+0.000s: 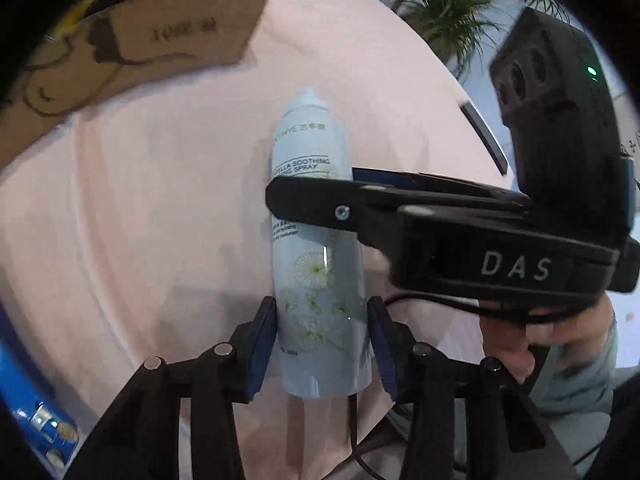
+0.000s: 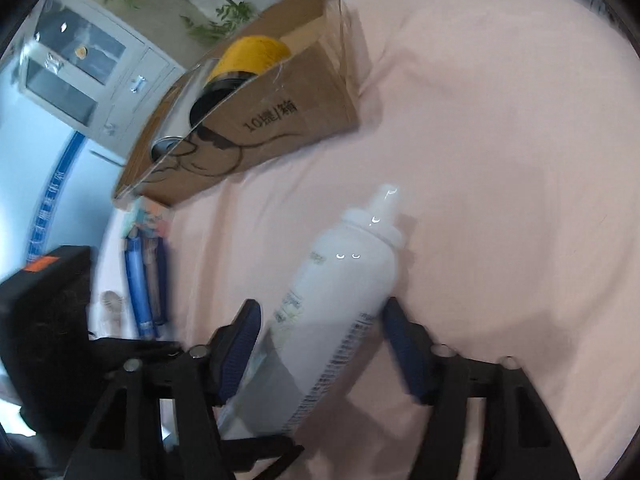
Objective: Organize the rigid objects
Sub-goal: 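Grasp the white spray bottle with the right tool and place it in the box, then grasp the blue stapler with the right tool and lower it into the box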
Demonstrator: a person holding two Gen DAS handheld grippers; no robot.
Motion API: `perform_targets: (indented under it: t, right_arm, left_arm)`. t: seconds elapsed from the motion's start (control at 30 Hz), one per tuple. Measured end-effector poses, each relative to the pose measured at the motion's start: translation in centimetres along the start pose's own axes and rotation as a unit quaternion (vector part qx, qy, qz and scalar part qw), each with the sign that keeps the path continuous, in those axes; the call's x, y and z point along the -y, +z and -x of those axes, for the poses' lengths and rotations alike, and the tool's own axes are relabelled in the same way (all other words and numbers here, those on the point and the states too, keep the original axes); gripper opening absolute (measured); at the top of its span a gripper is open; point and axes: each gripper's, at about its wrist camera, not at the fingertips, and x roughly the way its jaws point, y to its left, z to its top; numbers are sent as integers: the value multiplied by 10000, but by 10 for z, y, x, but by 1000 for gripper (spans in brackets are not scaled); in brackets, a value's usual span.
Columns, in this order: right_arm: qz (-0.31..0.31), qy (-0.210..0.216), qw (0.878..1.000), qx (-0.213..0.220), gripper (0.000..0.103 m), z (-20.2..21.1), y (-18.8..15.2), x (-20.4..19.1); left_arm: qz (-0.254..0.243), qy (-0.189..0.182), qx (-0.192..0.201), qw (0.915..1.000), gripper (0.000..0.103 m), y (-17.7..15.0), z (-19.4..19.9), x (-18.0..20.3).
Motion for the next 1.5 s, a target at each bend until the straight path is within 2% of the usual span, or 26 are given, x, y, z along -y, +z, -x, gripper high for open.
perform_targets:
  t: [0.1, 0.23, 0.3, 0.43, 0.53, 0.67, 0.73, 0.83, 0.9, 0.93, 0.97, 1.03, 1.07, 1.1, 1.13, 1.17, 1.2, 1.27, 1.33, 1.43, 1.5]
  right_arm:
    - [295, 26, 9984, 487, 50, 24, 10, -26]
    - [1087, 241, 9840, 1393, 46, 78, 71, -64]
    - [1609, 234, 9715, 1725, 46, 97, 112, -84]
    - [2149, 65, 9618, 1696, 46, 95, 178, -100]
    - [2260, 7, 9638, 1415, 46, 71, 212, -95]
    - [1942, 5, 9769, 892, 46, 14, 238, -79]
    - [1801, -180, 9800, 820, 48, -2, 241, -70]
    - [1663, -182, 9835, 694, 51, -19, 237, -61]
    - [1698, -507, 9825, 570, 60, -31, 237, -65]
    - [1733, -650, 9810, 574, 73, -31, 234, -67]
    - [1748, -734, 9799, 623, 80, -33, 231, -71]
    - [1773, -726, 9776, 875, 82, -8, 214, -79]
    - [1783, -675, 9766, 990, 90, 7, 205, -84]
    - [1796, -579, 9752, 1160, 95, 24, 192, -93]
    - [1841, -460, 9723, 1368, 102, 42, 172, -102]
    - [1962, -368, 9687, 1476, 103, 55, 149, -113]
    - [2074, -311, 9665, 1477, 103, 62, 132, -121]
    - [2476, -93, 9588, 1392, 102, 67, 80, -144]
    - [2703, 49, 9539, 1305, 102, 54, 26, -167]
    - [2784, 288, 9547, 1016, 101, 20, -31, -197]
    - [2842, 257, 9544, 879, 99, -4, -57, -218]
  left_arm:
    - [-172, 202, 550, 9981, 44, 15, 31, 9]
    - [-211, 341, 1619, 9860, 44, 72, 94, 3]
    - [-75, 308, 1899, 9813, 44, 108, 115, -12]
    - [319, 206, 1841, 9822, 44, 167, 109, -46]
    - [661, 116, 1549, 9857, 44, 192, 81, -69]
    - [1008, 37, 1115, 9886, 46, 197, 44, -84]
    - [982, 27, 1114, 9889, 47, 199, 42, -79]
    - [1004, 121, 1072, 9891, 45, 199, 44, -73]
    - [1021, -4, 1147, 9881, 45, 189, 53, -73]
    - [985, -15, 1314, 9864, 45, 179, 66, -71]
    - [896, 55, 1522, 9843, 45, 166, 81, -70]
    - [704, 315, 1938, 9780, 49, 141, 115, -71]
    - [597, 499, 2180, 9728, 51, 117, 137, -68]
    - [544, 679, 2332, 9685, 64, 98, 152, -65]
    - [512, 999, 2550, 9604, 83, 68, 176, -64]
    - [523, 1206, 2710, 9536, 88, 47, 191, -66]
    - [556, 1433, 2926, 9438, 88, 17, 209, -69]
    - [853, 1701, 2967, 9358, 88, -29, 229, -85]
    - [1314, 1665, 2852, 9347, 88, -66, 230, -102]
    - [1845, 1101, 2614, 9410, 87, -97, 194, -123]
    - [1853, 767, 2581, 9451, 86, -107, 182, -134]
